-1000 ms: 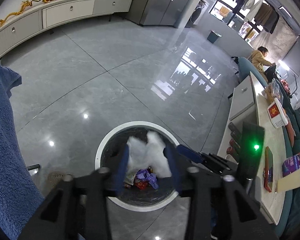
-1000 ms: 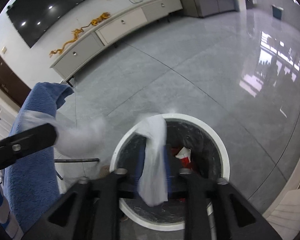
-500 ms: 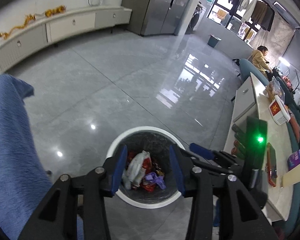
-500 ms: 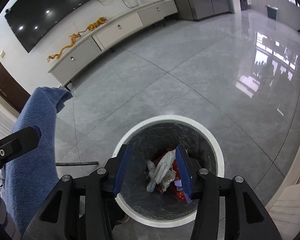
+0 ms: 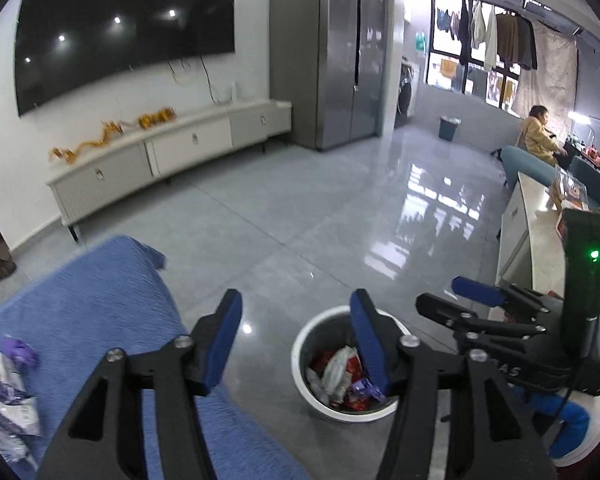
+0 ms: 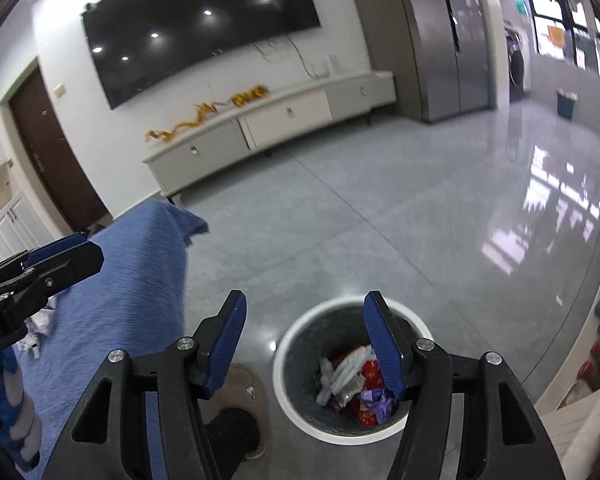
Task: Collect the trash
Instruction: 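Move both open tools back over the remaining trash on the rug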
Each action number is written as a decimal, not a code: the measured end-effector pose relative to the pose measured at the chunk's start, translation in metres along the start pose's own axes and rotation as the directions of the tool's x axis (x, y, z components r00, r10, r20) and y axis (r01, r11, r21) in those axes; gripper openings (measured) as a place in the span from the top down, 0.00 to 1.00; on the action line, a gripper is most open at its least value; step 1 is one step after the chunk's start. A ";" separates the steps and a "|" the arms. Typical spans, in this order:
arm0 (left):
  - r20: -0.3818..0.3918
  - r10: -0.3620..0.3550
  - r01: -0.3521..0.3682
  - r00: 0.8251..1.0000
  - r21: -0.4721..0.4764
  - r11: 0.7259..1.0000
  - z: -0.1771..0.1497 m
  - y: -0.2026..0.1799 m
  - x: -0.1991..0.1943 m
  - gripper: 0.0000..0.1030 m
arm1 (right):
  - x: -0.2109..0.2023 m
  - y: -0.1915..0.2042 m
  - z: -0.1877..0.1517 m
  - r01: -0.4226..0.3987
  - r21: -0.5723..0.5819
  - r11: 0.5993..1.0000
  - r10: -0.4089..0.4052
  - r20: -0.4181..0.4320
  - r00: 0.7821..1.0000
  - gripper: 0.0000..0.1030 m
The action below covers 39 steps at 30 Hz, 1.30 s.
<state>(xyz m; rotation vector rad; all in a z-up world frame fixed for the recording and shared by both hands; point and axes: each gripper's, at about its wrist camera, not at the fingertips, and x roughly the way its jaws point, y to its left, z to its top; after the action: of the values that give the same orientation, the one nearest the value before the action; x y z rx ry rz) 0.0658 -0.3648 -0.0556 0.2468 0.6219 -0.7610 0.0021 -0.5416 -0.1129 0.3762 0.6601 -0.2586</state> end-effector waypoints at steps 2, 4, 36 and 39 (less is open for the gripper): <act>0.032 0.011 -0.011 0.999 0.001 1.000 0.002 0.004 -0.020 0.45 | -0.016 0.010 0.005 -0.005 -0.022 1.000 0.005 0.028 1.000 0.39; 0.068 0.026 -0.026 0.997 0.000 1.000 0.004 0.009 -0.041 0.44 | -0.032 0.022 0.009 -0.005 -0.048 0.999 0.007 0.056 0.998 0.38; 0.388 0.193 -0.148 0.901 -0.143 0.979 -0.023 0.080 -0.257 0.38 | -0.201 0.201 0.024 -0.059 -0.429 0.901 0.198 0.288 0.937 0.29; 0.405 0.204 -0.154 0.891 -0.153 0.976 -0.027 0.082 -0.268 0.38 | -0.209 0.212 0.022 -0.061 -0.452 0.890 0.213 0.293 0.932 0.29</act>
<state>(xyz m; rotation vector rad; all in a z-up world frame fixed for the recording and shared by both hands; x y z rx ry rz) -0.0370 -0.1430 0.0845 0.0262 0.2279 -0.5708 -0.0711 -0.3354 0.0907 -0.0578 0.3337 -0.0279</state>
